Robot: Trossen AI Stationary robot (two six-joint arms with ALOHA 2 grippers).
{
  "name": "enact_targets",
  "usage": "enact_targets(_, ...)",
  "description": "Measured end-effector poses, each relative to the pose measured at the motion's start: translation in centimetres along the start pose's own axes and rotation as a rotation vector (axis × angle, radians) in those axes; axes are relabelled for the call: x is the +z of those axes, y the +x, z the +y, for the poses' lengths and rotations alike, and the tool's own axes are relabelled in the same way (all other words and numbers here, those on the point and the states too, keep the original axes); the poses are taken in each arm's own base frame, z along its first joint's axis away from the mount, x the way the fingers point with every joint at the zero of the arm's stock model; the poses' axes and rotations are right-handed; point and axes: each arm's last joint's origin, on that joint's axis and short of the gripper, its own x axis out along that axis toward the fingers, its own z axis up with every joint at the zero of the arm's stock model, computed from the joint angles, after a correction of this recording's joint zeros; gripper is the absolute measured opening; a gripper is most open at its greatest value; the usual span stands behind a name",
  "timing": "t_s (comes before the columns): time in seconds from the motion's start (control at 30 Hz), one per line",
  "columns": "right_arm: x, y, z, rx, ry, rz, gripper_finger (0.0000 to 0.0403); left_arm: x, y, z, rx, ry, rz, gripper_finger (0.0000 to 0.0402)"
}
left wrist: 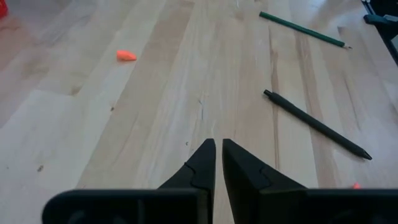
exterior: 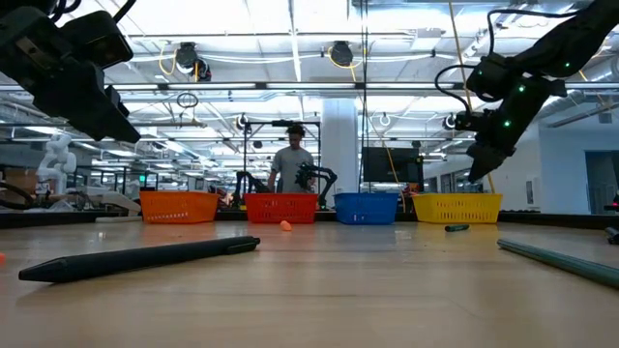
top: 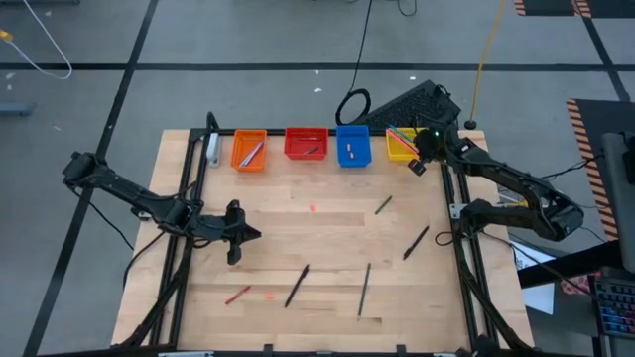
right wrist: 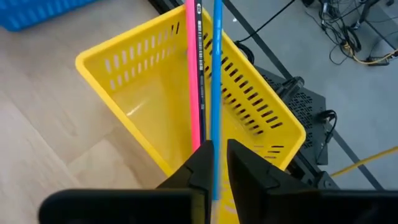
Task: Sort crayons/erasers/pens/pencils in bins
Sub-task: Put the blue pencil into the yellow basket, then put the top black pen into the orange basket
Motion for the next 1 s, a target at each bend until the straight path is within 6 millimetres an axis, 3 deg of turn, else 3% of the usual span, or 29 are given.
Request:
enact_targets(0.27,0.1,-0.7,0.0,0.032,-0.011,-0.041,0.0017,0.0,0.0,0.0,0.0,0.0,0.0,0.003)
enact_targets(0.5,0.3,-0.8,-0.1,0.013,0.014,-0.056,0.0054,0.0,0.0,0.0,0.001,-0.004,0.0,0.003)
enact_targets(0.63,1.2,-2.0,0.5,0.018,0.029,-0.112,0.0061,0.1,0.1,0.4,0.019,-0.045,-0.004,0.003)
enact_targets(0.83,2.8,-4.7,4.1,0.157,-0.017,-0.27,0.0007,0.1,1.2,1.4,0.042,-0.094,0.065,0.003)
enact_targets(1.0,3.4,-6.5,8.4,0.231,-0.091,-0.324,0.0005,-0.1,2.8,1.8,0.09,-0.08,0.155,0.003)
